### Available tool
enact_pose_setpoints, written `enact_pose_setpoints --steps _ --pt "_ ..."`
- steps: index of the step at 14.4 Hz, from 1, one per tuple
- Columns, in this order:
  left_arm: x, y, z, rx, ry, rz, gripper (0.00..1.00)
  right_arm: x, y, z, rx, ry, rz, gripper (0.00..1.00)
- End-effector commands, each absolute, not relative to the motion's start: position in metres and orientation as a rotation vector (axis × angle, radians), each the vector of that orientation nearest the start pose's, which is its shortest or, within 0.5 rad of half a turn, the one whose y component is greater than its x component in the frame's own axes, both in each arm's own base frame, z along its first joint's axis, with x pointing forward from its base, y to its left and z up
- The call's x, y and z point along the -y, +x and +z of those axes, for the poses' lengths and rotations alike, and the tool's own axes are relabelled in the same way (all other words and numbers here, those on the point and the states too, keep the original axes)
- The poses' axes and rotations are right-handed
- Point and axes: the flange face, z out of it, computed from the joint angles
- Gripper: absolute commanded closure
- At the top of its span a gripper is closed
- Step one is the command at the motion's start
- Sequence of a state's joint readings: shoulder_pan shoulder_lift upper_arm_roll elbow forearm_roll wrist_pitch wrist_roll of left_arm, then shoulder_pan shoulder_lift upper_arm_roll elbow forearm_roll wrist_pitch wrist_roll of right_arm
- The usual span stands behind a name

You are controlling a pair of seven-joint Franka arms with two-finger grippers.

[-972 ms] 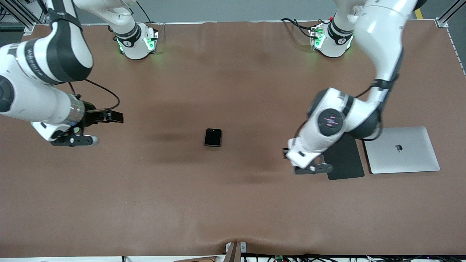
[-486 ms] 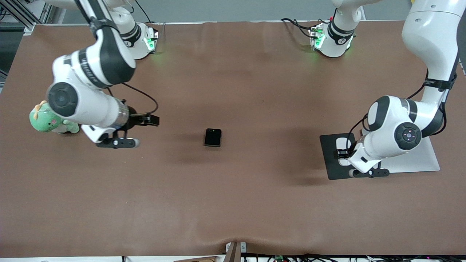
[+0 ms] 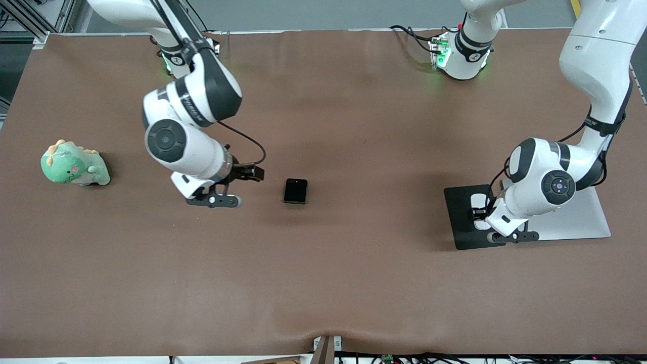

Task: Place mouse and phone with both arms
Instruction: 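Carry the mouse onto the dark mousepad and release it with the left gripper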

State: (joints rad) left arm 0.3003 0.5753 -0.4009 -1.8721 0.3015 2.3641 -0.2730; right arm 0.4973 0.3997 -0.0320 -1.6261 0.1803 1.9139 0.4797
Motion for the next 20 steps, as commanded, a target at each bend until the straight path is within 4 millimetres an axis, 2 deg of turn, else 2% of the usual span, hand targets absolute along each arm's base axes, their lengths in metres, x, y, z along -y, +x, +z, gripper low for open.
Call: enact_pose_setpoints --steps 1,4,9,12,14,16,17,18,20 --pt "0.046 0.634 0.213 -0.018 -3.148 -0.033 0.56 -0.328 0.577 0.361 -0.145 -3.028 0.258 0.0" --pt "0.046 0.633 0.202 -0.076 -3.129 -0.044 0.56 -0.351 0.572 0.335 -0.147 -3.02 0.251 0.0" --pt "0.048 0.635 0.196 -0.073 -3.14 -0.053 0.56 -0.386 0.564 0.285 -0.129 -3.027 0.195 0.0" --pt "0.049 0.634 0.187 -0.073 -3.147 -0.04 0.51 -0.39 0.566 0.257 -0.13 -3.041 0.161 0.0" --pt "0.05 0.633 0.18 -0.073 -3.156 -0.043 0.47 -0.401 0.56 0.239 -0.105 -3.043 0.133 0.0" --pt "0.05 0.633 0.178 -0.073 -3.159 -0.041 0.43 -0.403 0.559 0.231 -0.101 -3.043 0.125 0.0" --pt "0.05 0.633 0.178 -0.073 -3.159 -0.041 0.36 -0.406 0.556 0.224 -0.095 -3.049 0.131 0.0" --pt "0.05 0.633 0.179 -0.066 -3.158 -0.043 0.03 -0.41 0.554 0.219 -0.087 -3.05 0.126 0.0" --pt "0.048 0.636 0.187 -0.068 -3.153 -0.063 0.0 -0.413 0.551 0.208 -0.095 -3.056 0.119 0.0"
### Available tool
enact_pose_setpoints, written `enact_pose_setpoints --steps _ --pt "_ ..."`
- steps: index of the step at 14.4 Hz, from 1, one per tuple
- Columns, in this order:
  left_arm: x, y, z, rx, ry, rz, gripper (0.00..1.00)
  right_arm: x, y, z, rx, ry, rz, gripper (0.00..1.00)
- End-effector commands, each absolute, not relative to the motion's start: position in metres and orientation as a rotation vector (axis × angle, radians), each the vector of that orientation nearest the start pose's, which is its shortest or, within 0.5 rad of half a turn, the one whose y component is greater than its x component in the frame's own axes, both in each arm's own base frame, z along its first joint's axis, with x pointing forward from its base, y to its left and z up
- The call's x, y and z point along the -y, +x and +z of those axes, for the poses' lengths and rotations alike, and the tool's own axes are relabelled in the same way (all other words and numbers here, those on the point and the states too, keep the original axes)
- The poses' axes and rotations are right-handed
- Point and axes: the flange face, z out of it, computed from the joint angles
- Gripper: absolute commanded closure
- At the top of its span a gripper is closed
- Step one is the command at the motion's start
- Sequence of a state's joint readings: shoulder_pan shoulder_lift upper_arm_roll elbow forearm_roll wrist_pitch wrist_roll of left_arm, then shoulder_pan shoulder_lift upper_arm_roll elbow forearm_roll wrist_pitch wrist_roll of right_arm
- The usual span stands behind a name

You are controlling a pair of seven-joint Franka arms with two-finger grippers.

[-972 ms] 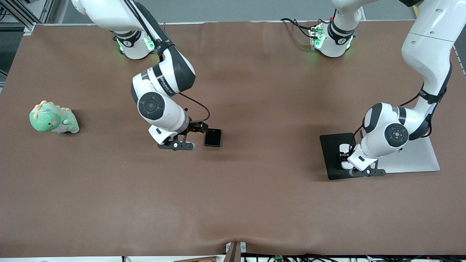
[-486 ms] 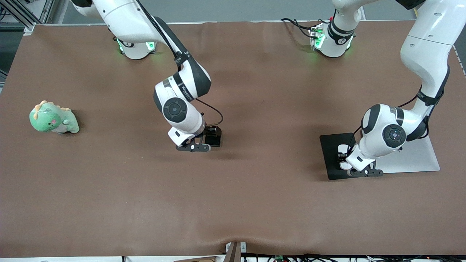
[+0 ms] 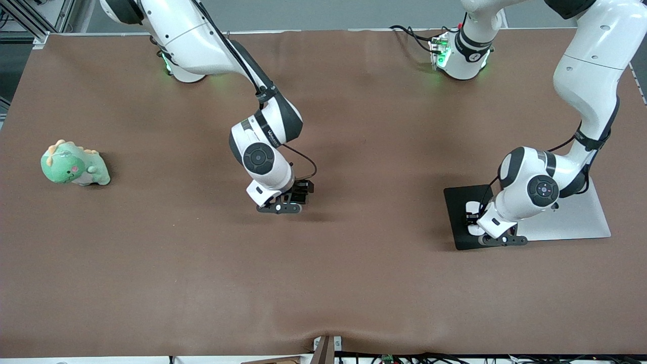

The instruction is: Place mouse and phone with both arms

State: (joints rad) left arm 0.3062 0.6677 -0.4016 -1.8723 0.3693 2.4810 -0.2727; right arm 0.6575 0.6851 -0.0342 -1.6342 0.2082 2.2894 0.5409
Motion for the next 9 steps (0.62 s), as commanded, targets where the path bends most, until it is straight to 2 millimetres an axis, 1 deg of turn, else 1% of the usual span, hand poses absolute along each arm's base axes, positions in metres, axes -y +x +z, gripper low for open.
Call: enact_pose_setpoints --steps 1,2,4,5,8,9 --pt "0.047 0.639 0.196 -0.049 -3.149 -0.086 0.0 -0.416 0.548 0.2 -0.097 -3.063 0.125 0.0" --pt "0.048 0.642 0.21 -0.049 -3.138 -0.107 0.0 -0.419 0.545 0.194 -0.096 -3.075 0.117 0.0" --pt "0.047 0.645 0.246 -0.042 -3.106 -0.116 0.0 -0.416 0.544 0.186 -0.079 -3.115 0.101 0.0" --pt "0.046 0.649 0.27 -0.041 -3.085 -0.132 0.0 -0.417 0.541 0.182 -0.081 -3.123 0.102 0.0" --pt "0.036 0.661 0.34 -0.021 -3.027 -0.177 0.0 -0.42 0.541 0.178 -0.12 -3.113 0.076 0.0" --pt "0.032 0.665 0.368 -0.008 -3.01 -0.218 0.0 -0.421 0.541 0.178 -0.139 -3.112 0.074 0.0"
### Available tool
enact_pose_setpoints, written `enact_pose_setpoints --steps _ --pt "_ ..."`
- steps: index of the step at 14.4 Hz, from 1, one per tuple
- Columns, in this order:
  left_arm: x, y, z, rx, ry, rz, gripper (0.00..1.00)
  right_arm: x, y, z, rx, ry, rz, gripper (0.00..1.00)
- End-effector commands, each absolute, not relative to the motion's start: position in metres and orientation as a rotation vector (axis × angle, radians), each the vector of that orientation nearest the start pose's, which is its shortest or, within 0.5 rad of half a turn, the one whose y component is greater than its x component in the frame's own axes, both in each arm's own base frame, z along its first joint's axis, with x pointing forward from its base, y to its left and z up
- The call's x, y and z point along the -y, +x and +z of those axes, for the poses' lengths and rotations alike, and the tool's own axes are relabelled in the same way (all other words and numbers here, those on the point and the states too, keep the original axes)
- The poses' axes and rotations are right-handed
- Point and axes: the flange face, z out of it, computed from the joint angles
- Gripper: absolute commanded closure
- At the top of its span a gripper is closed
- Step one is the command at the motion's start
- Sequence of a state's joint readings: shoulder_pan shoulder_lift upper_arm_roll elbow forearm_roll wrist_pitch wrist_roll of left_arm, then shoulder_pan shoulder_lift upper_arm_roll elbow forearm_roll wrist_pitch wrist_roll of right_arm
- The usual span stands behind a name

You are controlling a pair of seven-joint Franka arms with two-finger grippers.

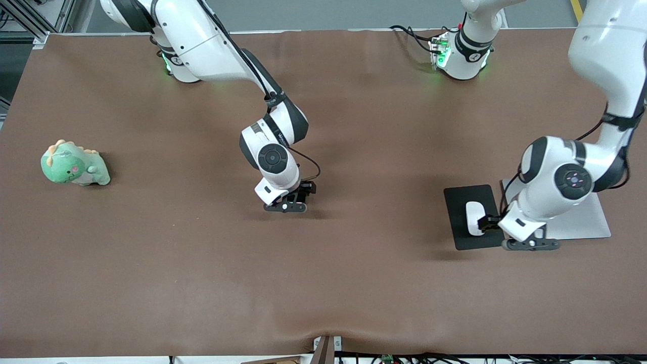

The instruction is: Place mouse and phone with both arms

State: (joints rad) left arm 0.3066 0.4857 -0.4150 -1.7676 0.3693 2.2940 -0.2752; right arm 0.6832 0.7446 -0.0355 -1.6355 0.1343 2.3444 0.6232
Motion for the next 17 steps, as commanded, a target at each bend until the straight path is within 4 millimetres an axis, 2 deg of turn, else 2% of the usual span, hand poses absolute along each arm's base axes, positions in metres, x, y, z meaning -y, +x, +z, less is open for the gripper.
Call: enact_pose_setpoints --steps 1,3,4,5,6,7,11,12,13,15,17 --pt "0.03 0.665 0.396 0.006 -2.987 -0.225 0.0 -0.421 0.541 0.178 -0.139 -3.111 0.074 0.0" --pt "0.025 0.662 0.446 0.054 -2.958 -0.191 0.0 -0.424 0.538 0.177 -0.13 -3.114 0.078 0.02" --pt "0.026 0.661 0.469 0.096 -2.984 -0.165 0.0 -0.424 0.538 0.178 -0.128 -3.116 0.081 0.42" --pt "0.024 0.659 0.493 0.15 -3.02 -0.137 0.0 -0.423 0.537 0.178 -0.115 -3.12 0.083 0.71" --pt "0.024 0.655 0.512 0.192 -3.057 -0.096 0.0 -0.423 0.539 0.18 -0.113 -3.12 0.077 0.95" --pt "0.024 0.649 0.532 0.216 -3.072 -0.077 0.0 -0.422 0.542 0.185 -0.117 -3.116 0.072 1.0" --pt "0.034 0.612 0.601 0.214 -3.026 -0.105 0.0 -0.406 0.552 0.205 -0.165 -3.152 0.185 1.0" --pt "0.039 0.603 0.612 0.201 -3.021 -0.102 0.0 -0.401 0.558 0.217 -0.188 -3.143 0.173 1.0" --pt "0.043 0.593 0.624 0.186 -3.029 -0.096 0.0 -0.394 0.563 0.22 -0.218 -3.141 0.17 1.0" --pt "0.048 0.58 0.639 0.18 -3.049 -0.098 0.0 -0.368 0.579 0.226 -0.312 -3.127 0.164 1.0" --pt "0.05 0.567 0.657 0.089 -3.048 -0.111 0.0 -0.347 0.591 0.235 -0.363 -3.12 0.172 1.0"
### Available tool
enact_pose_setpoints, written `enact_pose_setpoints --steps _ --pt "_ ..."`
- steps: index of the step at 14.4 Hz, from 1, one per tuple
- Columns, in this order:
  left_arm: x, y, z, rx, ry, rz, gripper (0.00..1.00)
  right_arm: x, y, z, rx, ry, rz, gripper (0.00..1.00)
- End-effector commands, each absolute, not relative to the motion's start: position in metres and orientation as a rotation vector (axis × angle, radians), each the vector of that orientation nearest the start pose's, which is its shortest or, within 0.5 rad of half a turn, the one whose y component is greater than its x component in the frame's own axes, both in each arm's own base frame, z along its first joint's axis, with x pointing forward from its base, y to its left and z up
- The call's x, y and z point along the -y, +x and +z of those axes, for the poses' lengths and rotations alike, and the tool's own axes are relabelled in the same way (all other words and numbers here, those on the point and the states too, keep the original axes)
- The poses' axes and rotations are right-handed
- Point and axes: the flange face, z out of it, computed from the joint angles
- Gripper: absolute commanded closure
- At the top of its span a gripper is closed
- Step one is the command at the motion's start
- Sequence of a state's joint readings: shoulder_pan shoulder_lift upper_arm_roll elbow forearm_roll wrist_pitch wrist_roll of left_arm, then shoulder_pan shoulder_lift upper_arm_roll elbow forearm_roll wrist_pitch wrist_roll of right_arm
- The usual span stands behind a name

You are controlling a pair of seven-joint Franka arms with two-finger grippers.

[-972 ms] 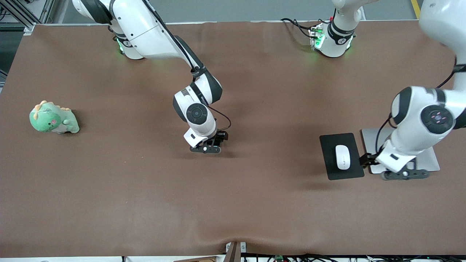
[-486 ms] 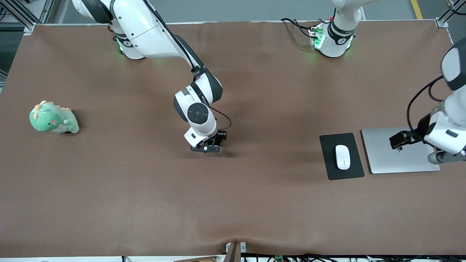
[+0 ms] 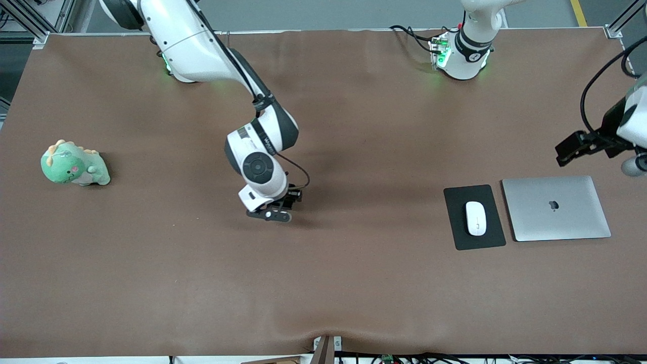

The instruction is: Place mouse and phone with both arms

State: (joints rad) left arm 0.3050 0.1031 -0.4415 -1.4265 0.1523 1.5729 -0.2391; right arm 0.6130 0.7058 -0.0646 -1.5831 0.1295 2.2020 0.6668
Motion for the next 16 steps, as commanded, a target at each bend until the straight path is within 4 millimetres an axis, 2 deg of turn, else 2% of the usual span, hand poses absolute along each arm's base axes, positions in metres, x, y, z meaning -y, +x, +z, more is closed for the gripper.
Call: enact_pose_setpoints --steps 1,2,3,5,6,7,9,12,16 --pt "0.048 0.56 0.661 0.05 -3.046 -0.099 0.0 -0.334 0.594 0.239 -0.378 -3.123 0.185 1.0" --pt "0.048 0.556 0.658 0.024 -3.062 -0.037 0.0 -0.32 0.597 0.247 -0.403 -3.116 0.182 1.0" --pt "0.04 0.548 0.664 0.046 -3.096 -0.013 0.0 -0.304 0.598 0.252 -0.401 -3.116 0.185 1.0" --pt "0.033 0.535 0.667 0.05 -3.108 -0.004 0.0 -0.265 0.598 0.254 -0.376 -3.12 0.208 1.0" --pt "0.031 0.527 0.666 0.022 -3.107 0.001 0.0 -0.24 0.6 0.256 -0.372 -3.119 0.219 1.0" --pt "0.026 0.526 0.663 0.024 -3.108 0.014 0.0 -0.22 0.597 0.257 -0.344 -3.121 0.234 1.0" --pt "0.027 0.525 0.664 0.019 -3.108 0.014 0.0 -0.169 0.59 0.255 -0.292 -3.136 0.211 1.0" --pt "0.029 0.531 0.658 0.012 -3.101 0.02 0.0 -0.122 0.579 0.246 -0.259 -3.133 0.207 1.0" --pt "0.036 0.534 0.657 -0.006 -3.098 0.019 0.0 -0.039 0.563 0.237 -0.184 -3.123 0.188 1.0"
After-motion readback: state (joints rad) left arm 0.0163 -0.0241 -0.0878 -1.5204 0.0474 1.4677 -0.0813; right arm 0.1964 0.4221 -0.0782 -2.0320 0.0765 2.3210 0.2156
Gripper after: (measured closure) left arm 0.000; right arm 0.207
